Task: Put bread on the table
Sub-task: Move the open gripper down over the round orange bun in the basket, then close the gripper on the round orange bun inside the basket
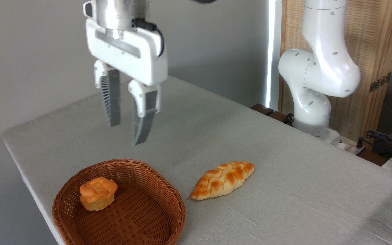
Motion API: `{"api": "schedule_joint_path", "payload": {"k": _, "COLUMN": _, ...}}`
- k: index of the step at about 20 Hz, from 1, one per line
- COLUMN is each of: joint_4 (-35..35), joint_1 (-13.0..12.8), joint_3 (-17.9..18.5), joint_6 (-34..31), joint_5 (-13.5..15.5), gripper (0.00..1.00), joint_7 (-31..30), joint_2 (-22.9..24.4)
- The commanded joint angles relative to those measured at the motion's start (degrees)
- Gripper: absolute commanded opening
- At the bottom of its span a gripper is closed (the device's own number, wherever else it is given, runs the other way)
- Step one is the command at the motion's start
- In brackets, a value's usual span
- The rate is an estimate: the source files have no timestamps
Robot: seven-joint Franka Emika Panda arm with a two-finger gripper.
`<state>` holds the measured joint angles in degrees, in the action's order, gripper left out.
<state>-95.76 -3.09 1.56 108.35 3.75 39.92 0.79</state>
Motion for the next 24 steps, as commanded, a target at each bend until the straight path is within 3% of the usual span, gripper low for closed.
{"api": "schedule_joint_path", "payload": {"k": 1, "joint_4": -3.6, "joint_1": -0.9, "joint_3": -1.7, "joint_6": 11.2, "joint_5": -0.4, "gripper": 1.0, "joint_7": -0.1, "joint_2": -2.0}}
{"api": "schedule_joint_path", "payload": {"k": 4, "joint_4": -6.7, "joint_1": -2.3, "joint_3": -2.7, "joint_6": 18.5, "joint_5": -0.4, "gripper": 1.0, "joint_7": 0.0, "joint_2": -4.6}}
{"api": "schedule_joint_path", "payload": {"k": 9, "joint_4": -12.4, "joint_1": -2.7, "joint_3": -5.3, "joint_6": 25.0, "joint_5": -0.4, "gripper": 1.0, "joint_7": 0.0, "joint_2": -6.8}}
{"api": "schedule_joint_path", "payload": {"k": 24, "joint_4": -14.5, "joint_1": -2.7, "joint_3": -5.8, "joint_6": 34.4, "joint_5": -0.6, "gripper": 1.0, "joint_7": 1.1, "joint_2": -12.7}}
